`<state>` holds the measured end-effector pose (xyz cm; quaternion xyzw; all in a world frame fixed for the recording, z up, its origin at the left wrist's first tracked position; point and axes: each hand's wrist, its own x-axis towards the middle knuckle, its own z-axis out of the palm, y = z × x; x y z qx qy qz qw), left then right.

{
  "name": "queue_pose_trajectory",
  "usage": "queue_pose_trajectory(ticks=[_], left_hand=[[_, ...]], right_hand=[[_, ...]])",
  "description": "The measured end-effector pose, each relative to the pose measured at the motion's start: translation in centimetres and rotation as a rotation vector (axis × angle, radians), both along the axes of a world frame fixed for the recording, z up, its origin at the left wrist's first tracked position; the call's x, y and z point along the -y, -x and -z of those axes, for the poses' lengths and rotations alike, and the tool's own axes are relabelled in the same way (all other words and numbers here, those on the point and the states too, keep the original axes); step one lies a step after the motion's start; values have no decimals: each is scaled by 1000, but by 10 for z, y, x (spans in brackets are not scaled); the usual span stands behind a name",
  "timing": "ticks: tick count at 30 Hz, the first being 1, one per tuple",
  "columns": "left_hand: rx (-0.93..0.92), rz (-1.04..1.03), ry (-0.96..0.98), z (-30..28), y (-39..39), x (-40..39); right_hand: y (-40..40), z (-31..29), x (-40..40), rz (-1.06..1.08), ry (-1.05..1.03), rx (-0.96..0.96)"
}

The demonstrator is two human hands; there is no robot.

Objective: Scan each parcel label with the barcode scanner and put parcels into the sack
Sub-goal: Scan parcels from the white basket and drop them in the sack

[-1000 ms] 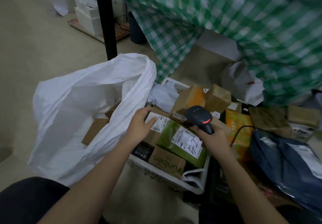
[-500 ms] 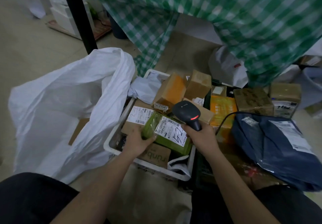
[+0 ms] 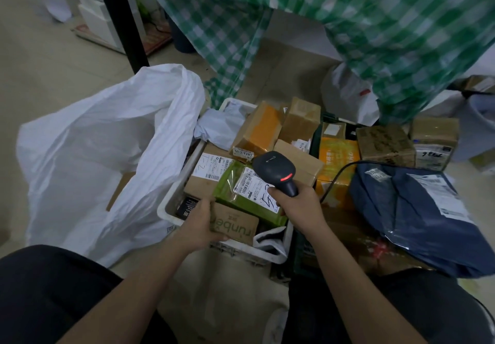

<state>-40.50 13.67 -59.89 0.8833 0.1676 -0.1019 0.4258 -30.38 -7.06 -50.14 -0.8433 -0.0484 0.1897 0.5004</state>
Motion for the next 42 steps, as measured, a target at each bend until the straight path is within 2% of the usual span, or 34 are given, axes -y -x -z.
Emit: queue_pose_trajectory(ticks=[4,10,14,18,25,33,38,42], left_hand=[[34,85,-148,-8,-1,-5],[46,364,-514,-21,0,-11],[98,407,-547,-39,2,-16],[200,354,-364,-65,13,-35],[249,-55,86,-113,30,-58],[249,-308,277,-146,29,-47],[198,-388,501,-151,28,-44],[148,-416,545,-152,27,-42]], right_hand=[[4,-3,-2,-5,0,-1],[10,-8,-3,-32,28,14],[13,-12,-2,-48,45,24],[14,-20,1,-39,-11,39],[21,-32,-11,-33,-77,7],[25,-57,-26,43,-265,-30],[26,-61,-26,13,-297,-57],[27,-59,-30,24,-322,-97]])
